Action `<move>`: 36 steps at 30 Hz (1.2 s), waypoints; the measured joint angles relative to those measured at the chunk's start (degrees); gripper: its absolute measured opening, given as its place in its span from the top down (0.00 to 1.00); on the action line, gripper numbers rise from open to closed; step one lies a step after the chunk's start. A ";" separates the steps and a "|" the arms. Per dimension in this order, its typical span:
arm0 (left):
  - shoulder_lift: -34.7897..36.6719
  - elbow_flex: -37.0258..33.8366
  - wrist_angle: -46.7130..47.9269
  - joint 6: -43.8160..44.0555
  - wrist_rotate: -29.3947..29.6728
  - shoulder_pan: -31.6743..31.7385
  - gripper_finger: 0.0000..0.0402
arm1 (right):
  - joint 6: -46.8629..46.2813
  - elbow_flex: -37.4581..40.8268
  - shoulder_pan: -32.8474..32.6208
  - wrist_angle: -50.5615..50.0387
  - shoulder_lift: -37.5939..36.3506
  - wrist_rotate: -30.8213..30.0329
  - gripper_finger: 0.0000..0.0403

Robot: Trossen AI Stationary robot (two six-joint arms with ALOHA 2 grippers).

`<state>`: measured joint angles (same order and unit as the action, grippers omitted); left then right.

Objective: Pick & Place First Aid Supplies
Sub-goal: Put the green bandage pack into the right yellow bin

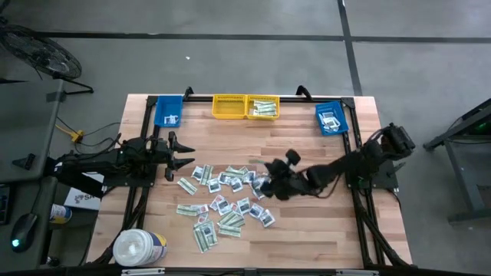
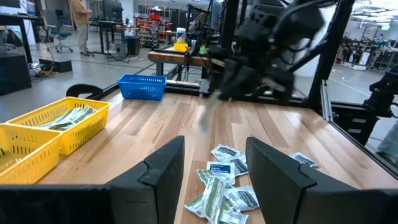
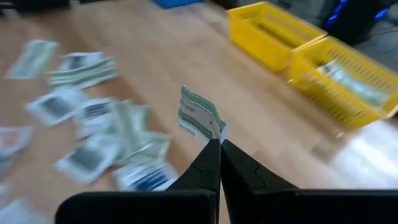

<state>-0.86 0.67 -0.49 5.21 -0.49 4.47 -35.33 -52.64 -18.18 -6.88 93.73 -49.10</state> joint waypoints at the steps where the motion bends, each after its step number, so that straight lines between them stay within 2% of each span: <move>1: 0.00 0.00 0.00 0.00 0.00 0.00 0.57 | 1.70 0.02 1.42 0.62 0.00 0.10 1.00; 6: 0.00 0.00 0.00 0.00 0.00 0.00 0.57 | 11.89 0.02 9.48 4.54 0.02 2.47 1.00; 11: 0.00 0.00 0.00 0.00 0.00 0.00 0.57 | 18.86 0.02 18.03 7.14 0.01 1.82 1.00; 21: 0.00 0.00 0.00 0.00 0.02 0.00 0.57 | 25.18 0.04 32.56 8.44 0.02 5.40 1.00; 36: 0.00 0.00 0.00 0.00 0.00 0.00 0.57 | 22.47 0.04 47.71 18.02 1.08 26.98 1.00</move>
<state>-0.86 0.67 -0.49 5.21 -0.49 4.47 -12.87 -52.60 29.54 11.14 94.81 -22.12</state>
